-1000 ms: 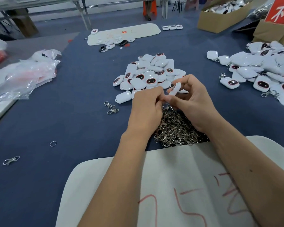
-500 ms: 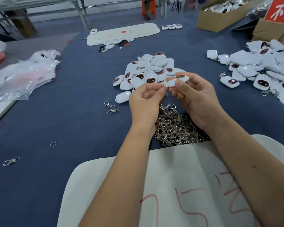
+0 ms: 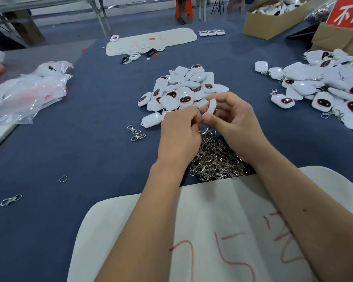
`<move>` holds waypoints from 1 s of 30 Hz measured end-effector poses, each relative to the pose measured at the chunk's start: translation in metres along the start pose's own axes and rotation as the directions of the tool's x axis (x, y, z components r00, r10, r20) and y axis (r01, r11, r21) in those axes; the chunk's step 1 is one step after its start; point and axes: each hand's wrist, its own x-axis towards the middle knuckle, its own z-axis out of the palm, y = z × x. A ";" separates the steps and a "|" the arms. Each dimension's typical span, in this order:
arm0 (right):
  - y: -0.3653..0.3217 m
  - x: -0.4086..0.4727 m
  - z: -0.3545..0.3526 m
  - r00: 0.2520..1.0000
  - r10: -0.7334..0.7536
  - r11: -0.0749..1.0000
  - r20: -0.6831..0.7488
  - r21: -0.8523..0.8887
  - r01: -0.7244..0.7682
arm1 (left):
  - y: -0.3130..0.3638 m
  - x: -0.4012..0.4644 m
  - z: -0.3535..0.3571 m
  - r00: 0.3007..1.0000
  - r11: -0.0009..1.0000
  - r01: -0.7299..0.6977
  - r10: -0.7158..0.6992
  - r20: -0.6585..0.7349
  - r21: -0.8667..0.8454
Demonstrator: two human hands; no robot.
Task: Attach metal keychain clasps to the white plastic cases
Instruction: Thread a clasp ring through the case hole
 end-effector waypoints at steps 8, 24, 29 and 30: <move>-0.004 0.004 -0.005 0.995 0.097 0.892 -0.036 0.447 -0.071 | 0.022 0.002 0.009 0.871 0.560 0.387 -0.482 0.092 -0.732; -0.004 0.001 -0.002 0.992 0.114 0.941 -0.060 0.326 -0.088 | 0.012 0.000 0.002 0.991 0.979 0.079 -0.097 -0.090 -0.187; -0.004 0.001 0.000 0.997 0.062 0.990 -0.038 0.129 -0.056 | 0.008 -0.001 -0.002 0.998 0.997 -0.064 0.065 -0.011 0.048; -0.004 0.001 0.000 0.998 0.055 0.992 -0.029 0.119 -0.051 | 0.008 0.000 -0.003 0.997 0.996 -0.073 0.073 0.001 0.056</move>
